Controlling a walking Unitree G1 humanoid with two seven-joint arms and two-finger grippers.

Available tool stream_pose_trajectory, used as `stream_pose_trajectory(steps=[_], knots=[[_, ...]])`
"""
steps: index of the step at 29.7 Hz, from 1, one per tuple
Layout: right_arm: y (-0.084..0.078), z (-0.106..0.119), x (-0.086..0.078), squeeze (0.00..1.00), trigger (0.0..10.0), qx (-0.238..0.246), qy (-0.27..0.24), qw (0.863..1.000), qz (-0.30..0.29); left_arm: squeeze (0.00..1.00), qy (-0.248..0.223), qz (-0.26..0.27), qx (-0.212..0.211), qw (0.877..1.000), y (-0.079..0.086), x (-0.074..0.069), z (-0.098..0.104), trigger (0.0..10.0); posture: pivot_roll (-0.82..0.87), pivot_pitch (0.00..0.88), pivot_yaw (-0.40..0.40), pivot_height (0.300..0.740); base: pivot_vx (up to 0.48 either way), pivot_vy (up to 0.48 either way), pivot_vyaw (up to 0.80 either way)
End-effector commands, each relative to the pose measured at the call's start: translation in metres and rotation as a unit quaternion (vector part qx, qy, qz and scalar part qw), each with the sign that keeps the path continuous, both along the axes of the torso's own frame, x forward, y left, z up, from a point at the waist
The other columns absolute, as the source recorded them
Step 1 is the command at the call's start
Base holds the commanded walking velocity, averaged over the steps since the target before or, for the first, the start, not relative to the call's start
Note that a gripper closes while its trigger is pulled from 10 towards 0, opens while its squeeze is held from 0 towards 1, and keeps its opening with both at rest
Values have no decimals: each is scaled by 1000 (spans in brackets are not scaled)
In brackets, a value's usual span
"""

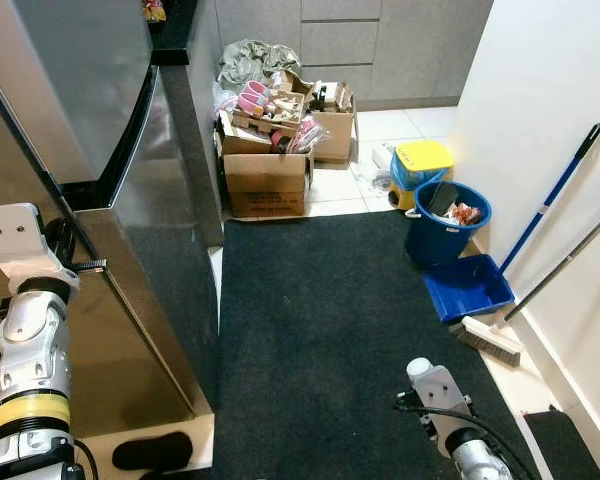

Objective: Restocking fridge

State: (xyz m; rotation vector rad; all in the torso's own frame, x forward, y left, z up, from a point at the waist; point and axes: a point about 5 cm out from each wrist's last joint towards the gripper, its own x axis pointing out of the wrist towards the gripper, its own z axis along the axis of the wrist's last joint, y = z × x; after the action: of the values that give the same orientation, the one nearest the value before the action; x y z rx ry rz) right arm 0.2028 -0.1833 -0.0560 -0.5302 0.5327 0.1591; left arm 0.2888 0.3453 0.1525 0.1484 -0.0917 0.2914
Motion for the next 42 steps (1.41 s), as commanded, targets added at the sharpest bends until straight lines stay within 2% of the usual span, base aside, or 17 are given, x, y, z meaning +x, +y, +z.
stream_pose_trajectory(steps=[1, 5, 12, 21, 25, 26, 27, 28, 29, 42], knots=[[0, 3, 3, 0, 10000, 2, -15, 1000, -4, 0, 9, -11, -3, 1000, -3, -1, -3, 10000, 41, 14, -21, 740, 0, 0, 0], [1, 2, 2, 0, 10000, 2, -13, 1000, -4, 0, 2, 48, 10, 999, 16, -11, 1, 10000, 39, 14, -18, 740, 0, 0, 0], [1, 2, 1, 0, 10000, 3, -12, 1000, -4, 0, -6, 51, 23, 998, 28, -21, 13, 10000, 47, 15, -16, 740, 0, 0, 0], [7, 2, 3, 0, 10000, 7, -12, 1000, 0, 0, -5, 52, 19, 998, 22, -12, 12, 10000, 47, 13, -11, 740, 0, 0, 0], [4, 2, 2, 0, 10000, 6, -13, 1000, -5, 0, -1, 51, 13, 999, 19, -9, 11, 10000, 42, 14, -8, 740, 0, 0, 0], [3, 2, 1, 0, 10000, 5, -13, 1000, -5, 31, -1, 51, 13, 999, 19, -9, 11, 10000, 42, 15, -8, 740, 0, 0, 0], [2, 1, 0, 0, 10000, 4, -12, 1000, -6, 255, -1, 52, 13, 999, 19, -10, 11, 10000, 42, 15, -8, 740, 0, 0, 0], [1, 1, -1, 0, 10000, 4, -11, 1000, -6, 255, -2, 53, 13, 999, 19, -10, 11, 10000, 42, 15, -8, 740, 0, 0, 0], [1, 0, -2, 0, 10000, 3, -9, 1000, -7, 1000, -5, 53, 7, 999, 19, -10, 11, 10000, 43, 16, -8, 740, 0, 0, 0], [4, 1, 0, 0, 10000, 6, -11, 1000, -7, 1000, 6, 50, 8, 999, 18, -8, 9, 10000, 45, 17, -9, 740, 0, 0, 0]])
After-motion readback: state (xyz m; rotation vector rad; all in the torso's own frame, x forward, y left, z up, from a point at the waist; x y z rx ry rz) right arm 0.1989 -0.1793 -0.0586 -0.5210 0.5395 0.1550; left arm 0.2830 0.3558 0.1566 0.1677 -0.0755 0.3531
